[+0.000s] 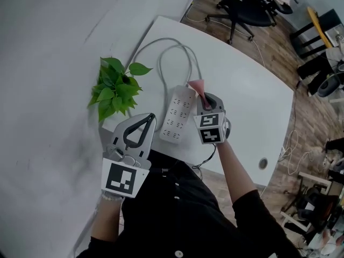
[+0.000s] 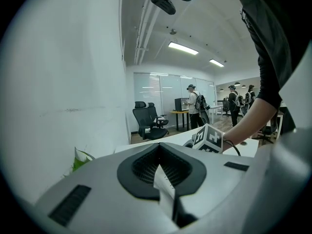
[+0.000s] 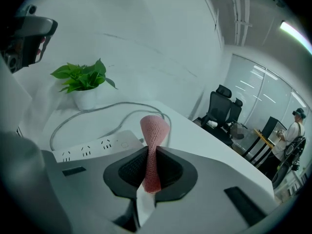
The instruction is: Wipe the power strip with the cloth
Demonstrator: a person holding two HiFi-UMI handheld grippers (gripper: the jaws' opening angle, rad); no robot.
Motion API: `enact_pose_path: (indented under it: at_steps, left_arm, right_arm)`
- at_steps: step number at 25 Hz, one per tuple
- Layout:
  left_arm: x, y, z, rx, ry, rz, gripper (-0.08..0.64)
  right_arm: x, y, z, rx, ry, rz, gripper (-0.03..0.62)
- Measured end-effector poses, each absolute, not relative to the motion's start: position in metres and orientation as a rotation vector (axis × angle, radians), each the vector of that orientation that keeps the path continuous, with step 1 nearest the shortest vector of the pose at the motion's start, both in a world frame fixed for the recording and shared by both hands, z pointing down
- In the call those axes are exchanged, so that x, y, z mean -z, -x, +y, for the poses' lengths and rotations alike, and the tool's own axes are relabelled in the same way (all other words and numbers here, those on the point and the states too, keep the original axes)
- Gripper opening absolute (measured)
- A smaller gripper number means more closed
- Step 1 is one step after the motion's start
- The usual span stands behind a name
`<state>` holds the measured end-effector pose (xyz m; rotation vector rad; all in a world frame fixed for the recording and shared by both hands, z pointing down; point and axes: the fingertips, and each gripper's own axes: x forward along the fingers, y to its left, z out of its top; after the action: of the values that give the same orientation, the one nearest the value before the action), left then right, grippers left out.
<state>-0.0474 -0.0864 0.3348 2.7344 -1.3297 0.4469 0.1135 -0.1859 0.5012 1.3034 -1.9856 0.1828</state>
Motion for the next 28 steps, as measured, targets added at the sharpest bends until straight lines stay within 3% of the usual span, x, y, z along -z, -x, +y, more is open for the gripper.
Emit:
enact_pose_path:
  at_steps: [28]
  left_arm:
    - [-0.336,0.043,-0.088,-0.445,-2.756,-1.307,0.012]
  right_arm:
    - [-0.53,-0.037,-0.088,-0.212,-0.776,-2.134,0.057]
